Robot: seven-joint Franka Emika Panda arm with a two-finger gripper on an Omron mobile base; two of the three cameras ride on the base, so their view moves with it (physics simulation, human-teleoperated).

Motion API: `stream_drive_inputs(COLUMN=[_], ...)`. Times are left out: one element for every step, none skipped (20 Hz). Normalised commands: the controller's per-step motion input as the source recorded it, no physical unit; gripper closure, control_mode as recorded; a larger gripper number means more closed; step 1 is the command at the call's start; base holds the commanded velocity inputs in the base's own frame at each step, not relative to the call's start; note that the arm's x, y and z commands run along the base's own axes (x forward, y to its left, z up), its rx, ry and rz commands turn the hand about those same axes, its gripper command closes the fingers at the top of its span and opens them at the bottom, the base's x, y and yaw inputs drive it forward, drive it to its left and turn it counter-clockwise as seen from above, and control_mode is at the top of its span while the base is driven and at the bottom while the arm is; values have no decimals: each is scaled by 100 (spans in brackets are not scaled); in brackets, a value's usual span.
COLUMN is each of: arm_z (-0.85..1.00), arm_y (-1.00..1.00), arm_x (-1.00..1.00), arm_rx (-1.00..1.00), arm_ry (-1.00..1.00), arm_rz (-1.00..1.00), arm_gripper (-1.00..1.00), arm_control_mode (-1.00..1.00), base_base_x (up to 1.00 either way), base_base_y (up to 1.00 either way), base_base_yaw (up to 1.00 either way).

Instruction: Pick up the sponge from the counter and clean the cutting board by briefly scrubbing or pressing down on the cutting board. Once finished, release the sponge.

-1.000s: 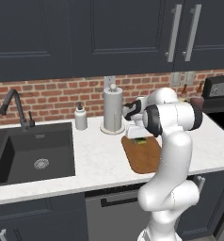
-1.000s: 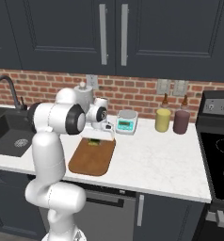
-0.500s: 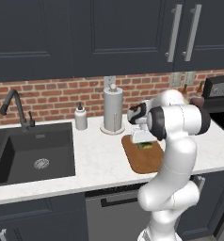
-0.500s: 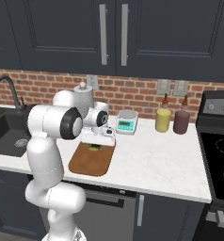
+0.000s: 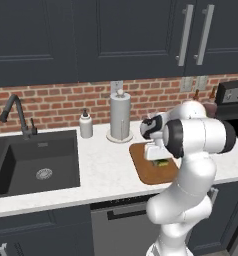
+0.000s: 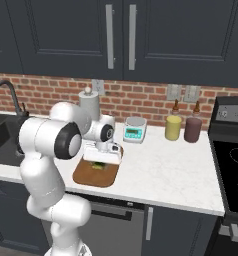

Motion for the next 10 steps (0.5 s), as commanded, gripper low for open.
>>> stream_drive_inputs(arm_z=[-16,-14,-11,-11,-10,-8,-7,-7,-8,-8], arm_y=[0,0,0,0,0,0,0,0,0,0], arm_x=[-93,-94,-93,-94,-93,-91,-89,-91,-86,-83], arm_rx=[0,0,0,0,0,0,0,0,0,0], arm_ry=[8,9,9,9,9,9,10,9,11,12], arm_rz=[0,0,0,0,0,0,0,0,0,0], arm_gripper=[100,100,100,100,100,100,100,100,100,100], arm_control_mode=[-100,-100,-100,-100,-100,-100,-100,-100,-100,-100], base_base_x=[0,0,0,0,0,0,0,0,0,0], base_base_y=[0,0,0,0,0,0,0,0,0,0], base_base_yaw=[0,0,0,0,0,0,0,0,0,0])
